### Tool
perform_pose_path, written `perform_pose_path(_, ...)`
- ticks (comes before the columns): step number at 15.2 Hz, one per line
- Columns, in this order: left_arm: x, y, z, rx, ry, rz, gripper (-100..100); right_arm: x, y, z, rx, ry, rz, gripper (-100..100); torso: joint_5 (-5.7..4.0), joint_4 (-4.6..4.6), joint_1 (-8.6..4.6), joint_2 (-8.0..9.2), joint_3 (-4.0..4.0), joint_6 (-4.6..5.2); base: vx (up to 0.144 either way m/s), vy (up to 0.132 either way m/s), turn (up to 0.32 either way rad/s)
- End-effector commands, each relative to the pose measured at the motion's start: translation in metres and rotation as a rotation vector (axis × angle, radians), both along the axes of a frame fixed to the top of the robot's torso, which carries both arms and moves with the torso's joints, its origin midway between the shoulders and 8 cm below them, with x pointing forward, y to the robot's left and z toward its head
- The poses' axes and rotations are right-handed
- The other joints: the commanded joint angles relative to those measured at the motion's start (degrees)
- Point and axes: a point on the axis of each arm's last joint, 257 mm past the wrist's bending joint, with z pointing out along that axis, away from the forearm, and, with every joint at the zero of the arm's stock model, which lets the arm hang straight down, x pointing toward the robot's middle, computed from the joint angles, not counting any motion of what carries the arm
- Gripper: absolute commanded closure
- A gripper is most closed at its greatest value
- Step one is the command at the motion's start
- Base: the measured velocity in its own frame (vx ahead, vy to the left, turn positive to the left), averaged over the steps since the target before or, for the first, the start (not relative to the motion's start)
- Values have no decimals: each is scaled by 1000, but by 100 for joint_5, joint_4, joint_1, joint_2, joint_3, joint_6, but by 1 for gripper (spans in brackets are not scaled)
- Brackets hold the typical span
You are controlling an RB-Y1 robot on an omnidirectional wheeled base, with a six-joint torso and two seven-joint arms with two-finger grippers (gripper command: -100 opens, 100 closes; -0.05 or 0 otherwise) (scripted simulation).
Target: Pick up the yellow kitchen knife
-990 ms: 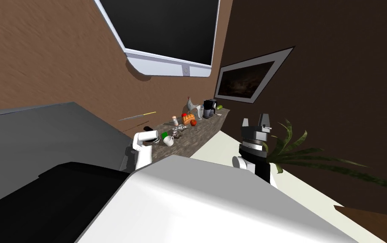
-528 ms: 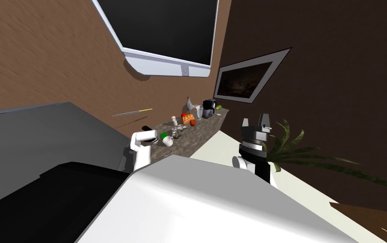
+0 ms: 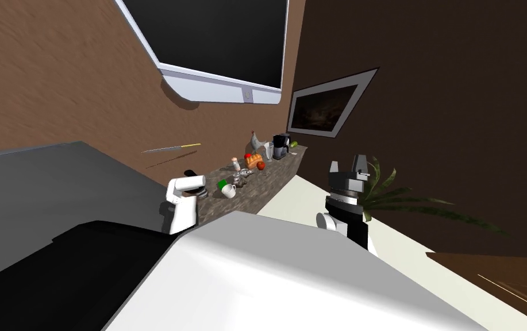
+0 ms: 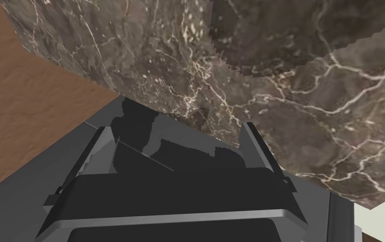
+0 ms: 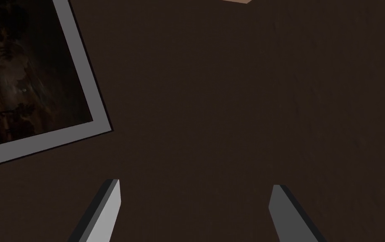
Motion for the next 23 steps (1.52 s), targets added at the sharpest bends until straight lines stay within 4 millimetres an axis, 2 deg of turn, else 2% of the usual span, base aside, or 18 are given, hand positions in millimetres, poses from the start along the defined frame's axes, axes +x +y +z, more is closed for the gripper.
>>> perform_pose_path(1,-16,20,3,-9,31,47,-100,0,0,0,0,0,0,0,0,0,0,0,0,0,-101,45,-156)
perform_pose_path(2,-16,22,5,-4,32,48,-100,0,0,0,0,0,0,0,1,1,3,4,2,1,-97,43,-98)
perform_pose_path(4,-34,42,10,-17,60,100,-100,0,0,0,0,0,0,0,1,1,4,5,3,-1,-105,40,-110)
perform_pose_path(5,-33,45,13,-10,59,100,-100,0,0,0,0,0,0,0,1,2,2,10,6,0,-104,21,-102)
perform_pose_path(7,-50,64,21,-23,80,154,-100,0,0,0,0,0,0,0,0,2,-3,7,4,0,-101,30,-125)
perform_pose_path(9,-59,77,31,-20,88,181,-100,0,0,0,0,0,0,0,1,2,0,8,5,-2,-90,32,-93)
perform_pose_path(10,-60,78,31,-20,90,182,-100,0,0,0,0,0,0,0,0,1,0,4,3,0,-72,28,-79)
perform_pose_path(12,-75,95,43,-34,97,230,-100,0,0,0,0,0,0,0,-1,0,-3,-4,-2,1,-71,15,-138)
perform_pose_path(17,-90,118,64,-34,102,280,-100,0,0,0,0,0,0,0,-1,-3,-3,-15,-8,1,-54,24,-104)
perform_pose_path(18,-97,127,74,-37,99,300,-100,0,0,0,0,0,0,0,0,-4,-2,-18,-10,0,-31,27,-125)
perform_pose_path(23,-107,144,95,-40,88,333,-100,0,0,0,0,0,0,0,-1,-7,-6,-34,-19,3,-13,17,-105)
